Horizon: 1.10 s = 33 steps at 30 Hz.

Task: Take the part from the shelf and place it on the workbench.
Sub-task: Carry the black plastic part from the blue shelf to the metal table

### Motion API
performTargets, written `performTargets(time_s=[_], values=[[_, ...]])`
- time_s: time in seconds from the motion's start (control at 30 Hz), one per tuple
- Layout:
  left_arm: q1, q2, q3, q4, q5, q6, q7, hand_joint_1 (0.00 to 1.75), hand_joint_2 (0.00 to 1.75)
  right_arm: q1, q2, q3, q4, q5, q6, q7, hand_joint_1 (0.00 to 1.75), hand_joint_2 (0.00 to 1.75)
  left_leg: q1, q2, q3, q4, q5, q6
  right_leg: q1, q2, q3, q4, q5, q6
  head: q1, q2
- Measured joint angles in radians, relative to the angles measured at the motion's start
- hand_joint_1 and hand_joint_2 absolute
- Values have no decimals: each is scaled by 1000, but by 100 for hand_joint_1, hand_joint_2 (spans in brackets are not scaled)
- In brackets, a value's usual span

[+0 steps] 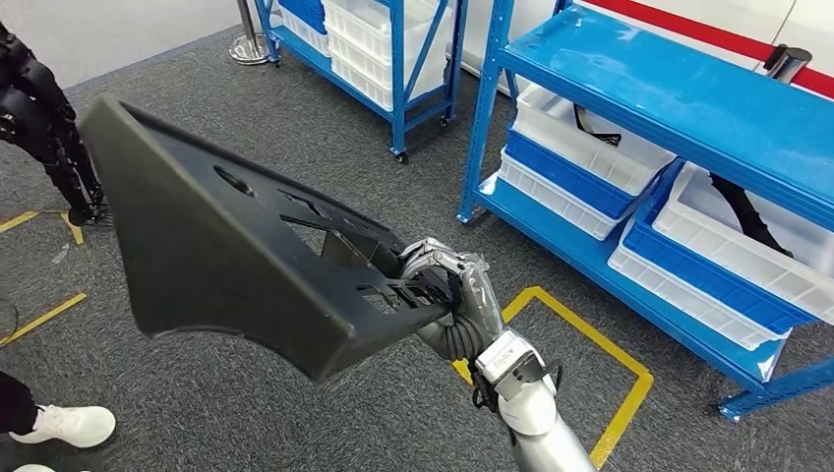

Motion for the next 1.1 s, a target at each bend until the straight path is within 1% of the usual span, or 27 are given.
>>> performTargets(time_s=[0.03,0.07,0.13,0.17,0.2,0.23,0.27,0.3,0.33,0.37,0.4,0.43,0.47,0.5,0.53,0.57,0.6,0.63,0.67,0.7,0.73,0.77,0.83,0.87,0.93,1.03,1.1], values=[[-1,0,-2,0,-2,-3,0,0,175,0,0,0,-3,1,-2,-2,175,175,1,-9,1,-3,3,7,-1,13,-6,14,-10,4,0,0],[-4,0,-4,0,-3,-5,0,0,175,1,0,0,-6,2,-3,-5,175,175,3,-17,1,-6,7,13,-3,34,-21,48,-30,5,1,0],[-11,-1,-7,-1,-3,-7,0,0,175,5,-3,1,-11,4,-6,-9,175,175,3,-35,-4,-8,12,22,-6,78,-83,174,-88,-1,1,0],[-14,-1,-8,-1,-4,-7,0,0,175,8,-4,1,-12,4,-7,-10,175,175,1,-45,-7,-8,14,25,-6,88,-116,240,-111,-3,2,0],[-16,-1,-8,-1,-4,-7,0,0,175,12,-6,1,-12,5,-8,-10,175,175,0,-57,-10,-8,16,27,-5,93,-137,280,-121,-2,2,0],[-17,-2,-8,-1,-4,-7,0,0,175,15,-7,1,-12,5,-8,-10,175,175,-1,-69,-11,-8,18,29,-4,96,-138,280,-114,2,2,0],[-17,-2,-8,-1,-4,-7,0,0,175,16,-8,1,-13,5,-8,-10,175,175,-3,-81,-12,-8,20,29,-3,102,-118,238,-92,6,2,0],[-18,-3,-9,-1,-4,-7,1,0,175,17,-8,1,-14,5,-8,-10,175,175,-4,-93,-12,-8,22,29,-1,114,-83,169,-63,9,2,0],[-18,-5,-9,-1,-4,-7,1,0,175,16,-8,1,-16,5,-8,-10,175,175,-5,-103,-12,-7,24,27,1,133,-48,94,-35,7,2,0],[-19,-7,-10,-1,-4,-7,1,0,175,16,-8,1,-18,5,-8,-11,175,175,-7,-113,-13,-6,26,24,3,148,-22,37,-15,1,2,0],[-20,-9,-11,-1,-5,-8,0,0,175,15,-8,1,-21,5,-9,-11,175,175,-7,-122,-15,-6,28,20,6,158,-8,4,-4,-5,2,0],[-20,-11,-12,-1,-6,-8,0,0,175,14,-8,2,-23,7,-12,-11,175,175,-6,-130,-16,-7,30,15,9,160,-4,-7,-1,-12,2,0],[-20,-12,-13,-1,-10,-9,-1,0,175,13,-8,2,-26,10,-16,-11,175,175,-6,-140,-18,-9,32,9,9,151,-2,-11,3,-18,2,0],[-20,-13,-15,-1,-14,-9,-1,0,175,12,-7,2,-29,15,-21,-9,175,175,-5,-136,-20,-7,32,4,4,141,4,-17,9,-23,1,0],[-20,-14,-19,-1,-19,-8,-1,0,175,11,-6,2,-34,22,-27,-5,175,175,-6,-118,-27,4,24,0,-1,131,9,-24,15,-30,1,0],[-22,-15,-23,-1,-24,-8,1,0,175,10,-5,3,-40,29,-32,1,175,175,-6,-94,-40,32,4,-4,-7,120,15,-31,22,-35,-1,0],[-26,-16,-28,-1,-28,-6,4,0,175,10,-5,3,-46,36,-35,10,175,175,-4,-65,-63,82,-26,-7,-11,108,18,-35,26,-38,-1,0],[-29,-17,-31,-1,-31,-5,8,0,175,10,-6,3,-52,44,-38,19,175,175,-1,-47,-91,143,-60,-13,-9,97,18,-36,27,-41,-2,0],[-33,-18,-34,-1,-33,-4,12,0,175,11,-7,3,-57,52,-39,26,175,175,5,-39,-121,204,-86,-20,-9,84,17,-35,27,-42,-3,0],[-35,-19,-36,-1,-33,-4,15,0,175,13,-8,3,-62,58,-39,31,175,175,11,-35,-141,245,-97,-27,-9,72,17,-35,26,-42,-2,0],[-35,-20,-37,-1,-34,-4,16,0,175,15,-9,4,-65,61,-40,33,175,175,18,-30,-144,250,-90,-34,-11,61,16,-34,25,-40,-3,0],[-36,-21,-38,-1,-38,-4,18,0,175,17,-11,4,-67,61,-42,33,175,175,26,-22,-126,216,-65,-42,-14,51,16,-31,22,-35,-3,0],[-37,-21,-44,-1,-47,-3,23,0,175,19,-14,3,-70,58,-46,30,175,175,39,5,-64,102,-12,-57,-19,35,15,-18,11,-21,-3,0],[-38,-24,-49,0,-52,-3,26,0,175,20,-15,3,-73,58,-48,28,175,175,41,21,-39,59,2,-61,-17,29,10,-9,4,-12,-4,0],[-43,-26,-55,0,-57,-4,31,0,175,23,-18,1,-82,59,-53,22,175,175,38,32,-26,33,0,-52,-8,19,2,4,-9,1,-3,0],[-46,-21,-62,0,-68,-10,37,0,175,35,-23,-2,-100,56,-61,16,175,175,26,6,-32,35,-3,-21,-4,5,7,5,-17,19,0,0],[-45,-16,-70,0,-79,-17,47,0,175,45,-26,-11,-109,52,-64,15,175,175,22,-12,-34,31,4,-4,-11,33,-6,42,-42,23,1,0]])
